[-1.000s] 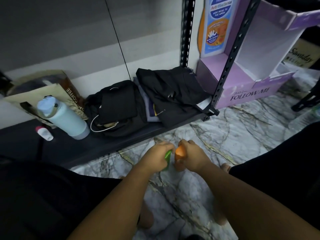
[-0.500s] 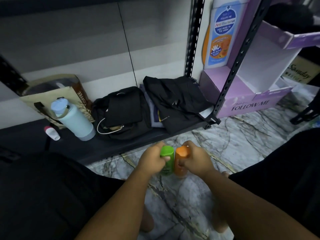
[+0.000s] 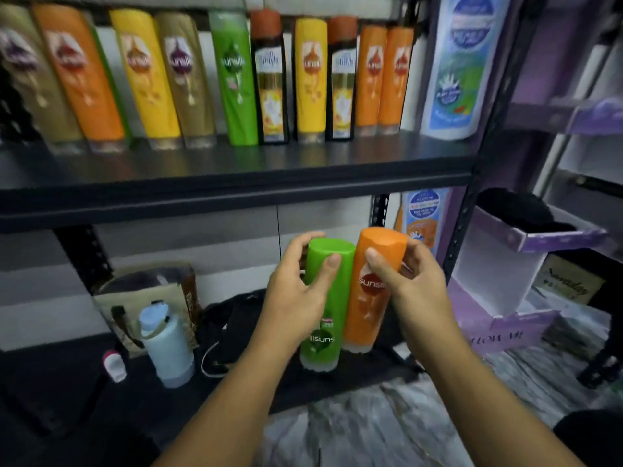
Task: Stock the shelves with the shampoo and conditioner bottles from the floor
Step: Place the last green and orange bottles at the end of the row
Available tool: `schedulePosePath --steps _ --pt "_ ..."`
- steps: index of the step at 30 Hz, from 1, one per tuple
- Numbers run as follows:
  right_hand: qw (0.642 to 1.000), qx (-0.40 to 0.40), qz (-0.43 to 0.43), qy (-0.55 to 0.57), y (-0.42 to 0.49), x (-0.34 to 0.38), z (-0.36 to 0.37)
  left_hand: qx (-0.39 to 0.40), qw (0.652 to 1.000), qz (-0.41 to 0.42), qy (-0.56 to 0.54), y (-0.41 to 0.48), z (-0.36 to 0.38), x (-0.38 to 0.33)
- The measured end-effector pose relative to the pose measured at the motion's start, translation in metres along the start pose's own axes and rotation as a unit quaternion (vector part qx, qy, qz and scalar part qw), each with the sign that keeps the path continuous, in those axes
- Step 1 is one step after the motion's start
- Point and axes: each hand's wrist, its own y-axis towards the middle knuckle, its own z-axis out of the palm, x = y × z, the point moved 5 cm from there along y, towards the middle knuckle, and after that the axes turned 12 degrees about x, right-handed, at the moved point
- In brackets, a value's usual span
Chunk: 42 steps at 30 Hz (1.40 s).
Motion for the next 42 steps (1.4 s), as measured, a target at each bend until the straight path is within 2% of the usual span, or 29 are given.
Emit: schedulePosePath --steps 7,13,20,29,33,38,42 --pt "0.993 0.029 -0.111 -0.015 0.075 0.132 0.012 -0.061 0.991 0.112 0.041 0.083 -0.032 -0.132" --pt "0.991 0.054 -0.124 -0.009 0.136 0.198 0.029 -0.136 0.976 0.162 0.051 0.151 -0.055 -0.203" --pt "0.99 0.046 -0.129 -0.026 0.193 0.223 0.042 -0.16 0.978 0.125 0.057 0.205 -0.07 -0.221" --pt "0.988 0.062 -0.124 -0.069 0.223 0.198 0.048 -0.17 0.98 0.09 0.055 0.228 -0.07 -0.194" --pt "0.974 0.107 -0.117 -0.162 0.228 0.186 0.041 -0.128 0.983 0.102 0.08 0.23 -0.073 -0.174" --pt "0.94 0.232 0.0 -0.252 0.209 0.131 0.032 0.01 0.997 0.003 0.081 0.217 -0.06 -0.116" --pt "0.935 0.22 -0.004 -0.279 0.213 0.107 0.018 0.048 0.992 -0.029 0.114 0.22 -0.044 -0.095"
